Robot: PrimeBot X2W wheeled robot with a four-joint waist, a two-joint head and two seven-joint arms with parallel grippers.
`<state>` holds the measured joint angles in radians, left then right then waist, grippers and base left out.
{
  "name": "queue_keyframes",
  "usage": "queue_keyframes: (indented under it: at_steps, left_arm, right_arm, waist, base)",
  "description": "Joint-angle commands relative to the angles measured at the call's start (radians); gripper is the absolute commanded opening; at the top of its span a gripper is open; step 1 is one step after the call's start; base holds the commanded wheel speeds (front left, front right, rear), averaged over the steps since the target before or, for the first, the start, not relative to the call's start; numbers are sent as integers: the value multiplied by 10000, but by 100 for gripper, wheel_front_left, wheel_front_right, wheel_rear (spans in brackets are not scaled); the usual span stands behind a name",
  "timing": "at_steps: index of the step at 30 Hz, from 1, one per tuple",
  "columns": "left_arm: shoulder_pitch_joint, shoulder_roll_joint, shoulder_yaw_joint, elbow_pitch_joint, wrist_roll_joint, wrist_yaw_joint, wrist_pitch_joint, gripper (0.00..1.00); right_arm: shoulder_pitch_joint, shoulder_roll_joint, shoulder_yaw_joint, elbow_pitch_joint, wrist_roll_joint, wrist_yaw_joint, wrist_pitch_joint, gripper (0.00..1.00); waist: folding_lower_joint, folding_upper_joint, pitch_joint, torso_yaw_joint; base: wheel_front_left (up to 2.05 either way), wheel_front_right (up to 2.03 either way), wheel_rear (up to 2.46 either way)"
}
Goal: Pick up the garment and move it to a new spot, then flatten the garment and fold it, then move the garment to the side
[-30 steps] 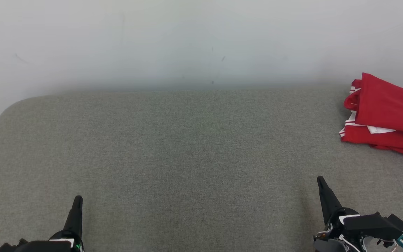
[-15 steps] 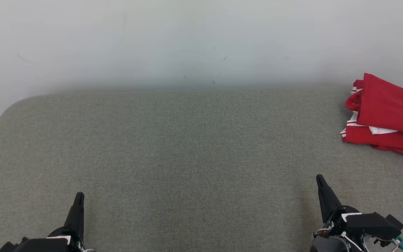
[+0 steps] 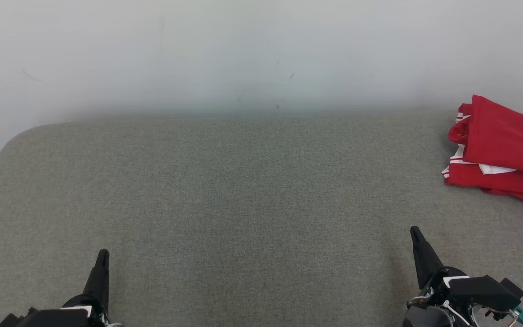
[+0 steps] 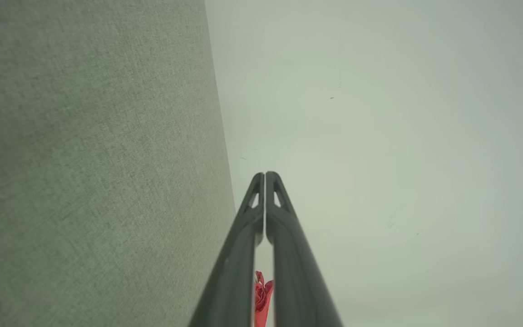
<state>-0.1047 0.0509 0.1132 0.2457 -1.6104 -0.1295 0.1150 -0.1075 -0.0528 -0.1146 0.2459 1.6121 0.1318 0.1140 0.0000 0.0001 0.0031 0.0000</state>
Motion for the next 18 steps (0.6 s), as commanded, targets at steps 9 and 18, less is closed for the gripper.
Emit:
queue_keyframes:
  at_steps: [9, 18]
  left_arm:
    - [-99, -22, 27, 14, -45, -34, 24, 0]
    - [-98, -22, 26, 14, -45, -34, 23, 0]
  right_arm:
    - [-37, 51, -7, 1, 7, -21, 25, 0]
    - [-37, 52, -8, 1, 5, -21, 27, 0]
  waist:
    - [0, -1, 0, 0]
    - [0, -1, 0, 0]
  base:
    - [0, 0, 0]
    - [0, 0, 0]
